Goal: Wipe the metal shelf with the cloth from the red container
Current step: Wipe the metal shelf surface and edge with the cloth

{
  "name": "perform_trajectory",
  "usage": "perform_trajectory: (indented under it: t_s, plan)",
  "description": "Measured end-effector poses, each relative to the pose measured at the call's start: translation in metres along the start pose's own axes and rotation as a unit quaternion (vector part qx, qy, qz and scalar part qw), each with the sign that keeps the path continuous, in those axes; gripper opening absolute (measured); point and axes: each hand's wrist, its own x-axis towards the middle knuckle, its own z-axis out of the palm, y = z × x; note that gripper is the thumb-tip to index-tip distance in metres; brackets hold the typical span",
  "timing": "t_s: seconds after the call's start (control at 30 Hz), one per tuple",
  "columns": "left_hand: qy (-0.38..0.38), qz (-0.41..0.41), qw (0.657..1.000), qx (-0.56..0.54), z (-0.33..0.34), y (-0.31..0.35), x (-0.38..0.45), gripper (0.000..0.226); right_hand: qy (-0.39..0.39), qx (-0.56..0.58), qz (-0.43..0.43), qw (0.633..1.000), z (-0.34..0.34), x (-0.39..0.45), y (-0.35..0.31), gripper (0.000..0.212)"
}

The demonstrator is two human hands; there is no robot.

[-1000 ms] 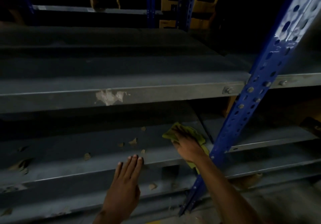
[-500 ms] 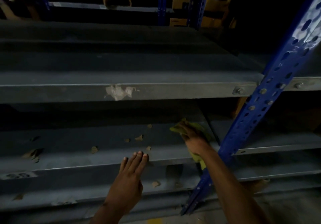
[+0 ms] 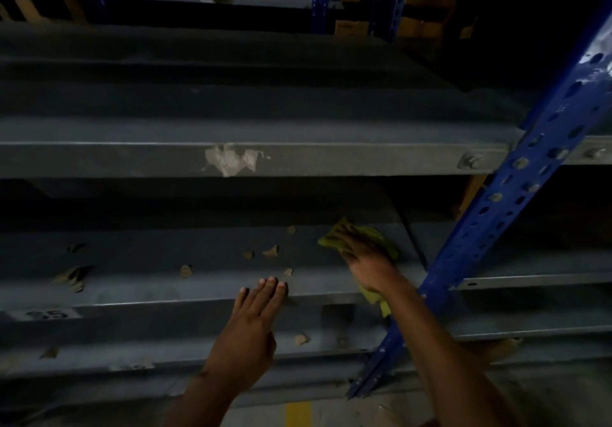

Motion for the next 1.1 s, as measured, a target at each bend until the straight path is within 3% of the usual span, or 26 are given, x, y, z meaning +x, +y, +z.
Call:
perform_trajectory:
  t_s: [0.1, 0.23, 0.3, 0.4, 0.47, 0.67, 0.73, 0.8, 0.87, 0.97, 1.1]
  plan:
    - [0.001, 0.004, 1.000, 0.000, 0.001, 0.000, -0.001, 0.087, -0.008, -0.083, -0.017, 0.996, 0.011, 0.003, -0.007, 0.071]
    - [-0.001, 0.010, 1.000, 0.000, 0.003, -0.003, -0.002, 0.089, -0.039, -0.111, -0.039, 0.992, 0.012, -0.010, -0.006, 0.066]
    - [0.004, 0.012, 1.000, 0.000, 0.003, -0.002, -0.001, 0.088, -0.008, -0.076, -0.002, 0.997, 0.011, -0.010, 0.005, 0.055]
    - [0.010, 0.009, 1.000, 0.005, 0.002, -0.002, -0.001, 0.087, 0.029, -0.043, 0.105, 0.993, 0.007, 0.002, 0.017, 0.062]
    - [0.008, 0.003, 1.000, 0.007, 0.002, -0.002, -0.001, 0.087, 0.028, -0.045, 0.127, 0.991, 0.004, 0.014, 0.022, 0.061]
    - [0.011, 0.016, 1.000, 0.014, 0.009, -0.006, -0.001, 0.090, -0.019, -0.034, 0.033, 0.999, -0.001, 0.031, 0.011, 0.049]
    - [0.004, 0.017, 1.000, 0.014, 0.009, -0.007, -0.002, 0.090, -0.011, -0.046, -0.046, 0.998, 0.005, 0.019, 0.004, 0.046]
    - [0.003, 0.019, 1.000, -0.003, 0.008, -0.008, -0.003, 0.090, -0.052, -0.082, -0.117, 0.988, 0.012, 0.003, 0.005, 0.058]
    - [0.004, 0.022, 1.000, -0.016, 0.002, -0.010, -0.003, 0.089, -0.078, -0.061, -0.115, 0.988, 0.012, -0.002, 0.009, 0.067]
    - [0.029, -0.021, 0.999, 0.023, -0.004, -0.026, -0.010, 0.091, -0.030, -0.017, -0.073, 0.997, 0.010, 0.010, 0.004, 0.049]
    - [0.023, -0.061, 0.996, 0.056, -0.008, -0.052, -0.026, 0.095, -0.019, 0.002, -0.039, 0.999, 0.019, 0.038, -0.024, 0.050]
